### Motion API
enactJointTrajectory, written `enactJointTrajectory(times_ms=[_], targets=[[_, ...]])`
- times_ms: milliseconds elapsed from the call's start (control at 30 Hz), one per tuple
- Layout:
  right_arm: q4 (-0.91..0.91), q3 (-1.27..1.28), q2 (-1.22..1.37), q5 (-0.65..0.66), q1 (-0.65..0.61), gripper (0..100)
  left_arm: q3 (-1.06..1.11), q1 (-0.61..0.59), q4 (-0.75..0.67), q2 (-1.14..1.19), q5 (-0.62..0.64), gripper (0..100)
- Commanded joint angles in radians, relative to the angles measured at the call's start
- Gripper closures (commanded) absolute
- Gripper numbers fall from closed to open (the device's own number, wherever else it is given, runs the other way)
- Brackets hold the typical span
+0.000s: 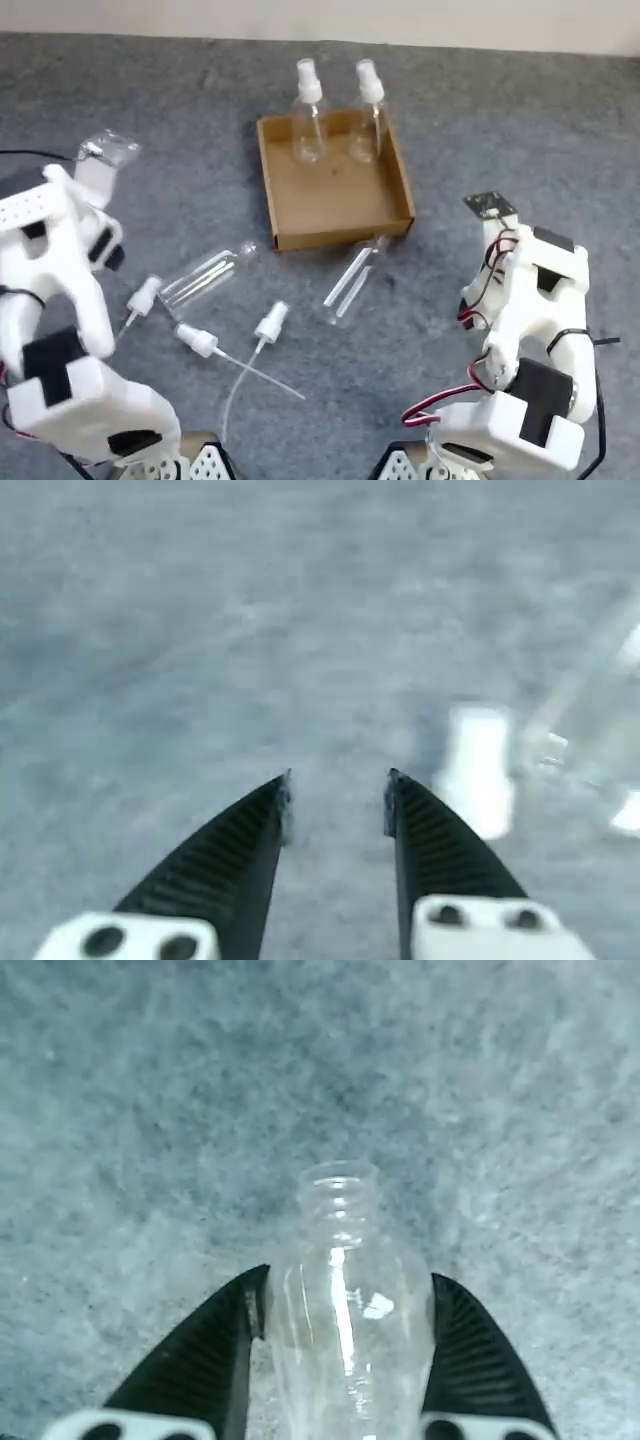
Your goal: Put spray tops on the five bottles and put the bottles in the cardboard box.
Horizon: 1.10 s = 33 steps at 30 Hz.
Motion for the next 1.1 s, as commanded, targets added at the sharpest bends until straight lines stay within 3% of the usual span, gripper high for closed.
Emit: enactJointTrajectory(times_ms=[0,267,500,733,1067], targets=[[0.012,-0.025,-0.008,0.005,-0.005,85.3,0.185,0.116,-0.046,-0.14,0.011,89],[0.016,-0.024,-0.008,0.006,-0.012,85.3,0.418,0.174,-0.186,-0.263,0.049,89],[0.018,-0.024,-0.01,0.006,-0.012,85.3,0.438,0.077,-0.276,-0.292,0.049,83],[0.018,-0.022,-0.01,0.006,-0.012,85.3,0.493,0.056,-0.437,-0.289,0.048,83],[0.018,-0.022,-0.01,0.006,-0.01,85.3,0.59,0.067,-0.462,-0.289,0.046,86]])
